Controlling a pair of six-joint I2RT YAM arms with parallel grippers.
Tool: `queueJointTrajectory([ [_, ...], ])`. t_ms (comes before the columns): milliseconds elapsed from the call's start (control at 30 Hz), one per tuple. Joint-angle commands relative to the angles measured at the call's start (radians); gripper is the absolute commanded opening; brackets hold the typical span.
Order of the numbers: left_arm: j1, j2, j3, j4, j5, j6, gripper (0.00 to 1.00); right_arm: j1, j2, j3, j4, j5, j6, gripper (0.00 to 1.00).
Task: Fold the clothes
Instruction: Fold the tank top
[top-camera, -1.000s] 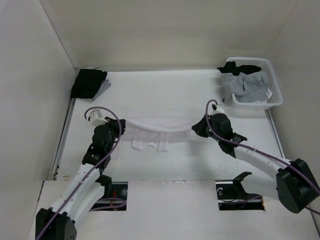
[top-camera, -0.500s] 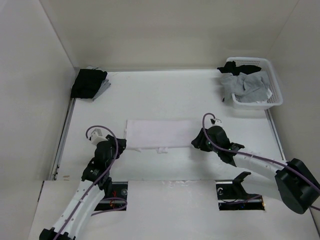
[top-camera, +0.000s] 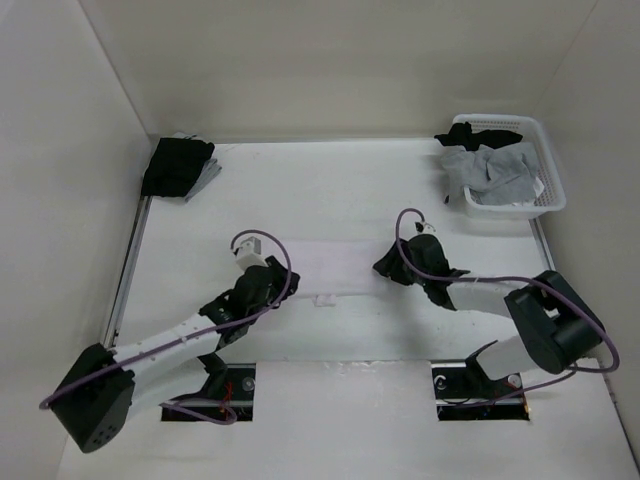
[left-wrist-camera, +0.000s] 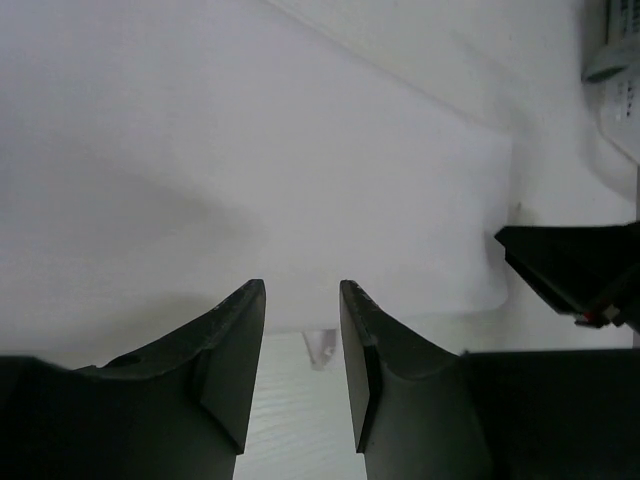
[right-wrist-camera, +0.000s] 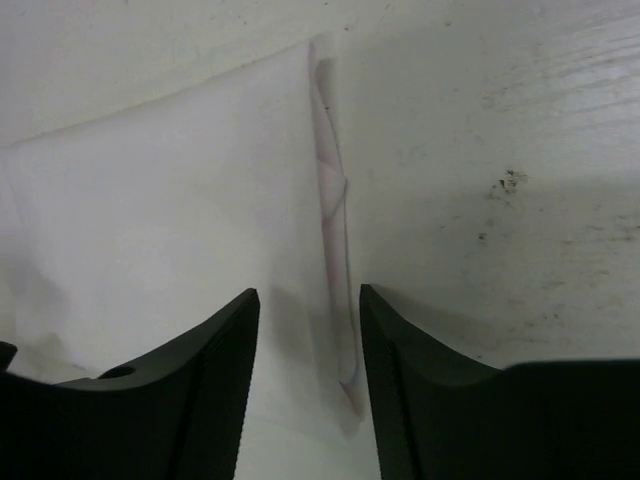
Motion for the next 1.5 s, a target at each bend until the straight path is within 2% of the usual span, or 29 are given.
queueJointTrajectory([
  [0,-0.093,0.092,0.076,0.201,-0.1,0.031,0.34,0.0,0.057,-0.006,0.088,-0.062,0.051,0.47],
  [100,-0.099,0.12,0.099,0.22,-0.097,0.048,0.33,0.0,0.085,-0.02,0.123,-0.091,0.091,0.39],
  [233,-0.079,0.072,0.113,0.221,-0.086,0.077,0.33,-0.012,0.145,-0.036,0.168,-0.093,0.13,0.26],
  [300,-0.075,0.045,0.119,0.214,-0.086,0.09,0.33,-0.026,0.165,-0.053,0.218,-0.107,0.156,0.14],
  [433,-0.066,-0.011,0.122,0.197,-0.086,0.107,0.32,-0.066,0.06,-0.119,0.288,-0.098,0.185,0.04],
  [533,-0.061,-0.028,0.13,0.178,-0.086,0.11,0.32,-0.081,-0.086,-0.13,0.164,-0.058,0.142,0.03],
  [600,-0.056,-0.031,0.134,0.169,-0.086,0.11,0.32,-0.077,-0.184,-0.101,0.024,0.0,0.089,0.03],
  [700,-0.046,-0.043,0.139,0.166,-0.086,0.114,0.32,0.001,-0.281,-0.006,-0.169,0.092,0.006,0.03],
  [800,-0.029,-0.072,0.148,0.142,-0.081,0.127,0.32,0.115,-0.289,0.138,-0.324,0.194,-0.056,0.04],
  [900,0.005,-0.12,0.157,0.094,-0.066,0.134,0.32,0.241,-0.19,0.31,-0.412,0.247,-0.083,0.05],
  [1033,0.078,-0.218,0.163,-0.004,-0.058,0.131,0.32,0.374,0.038,0.558,-0.475,0.286,-0.094,0.06],
  [1233,0.217,-0.356,0.165,-0.099,-0.003,0.134,0.33,0.499,0.413,0.957,-0.57,0.272,-0.086,0.1],
  [1267,0.241,-0.37,0.165,-0.107,0.017,0.134,0.33,0.515,0.462,1.014,-0.587,0.263,-0.083,0.14],
  [1367,0.307,-0.399,0.163,-0.125,0.069,0.128,0.33,0.561,0.57,1.126,-0.591,0.239,-0.053,0.34],
  [1467,0.361,-0.41,0.16,-0.131,0.112,0.124,0.34,0.585,0.565,1.137,-0.569,0.212,-0.042,0.5],
])
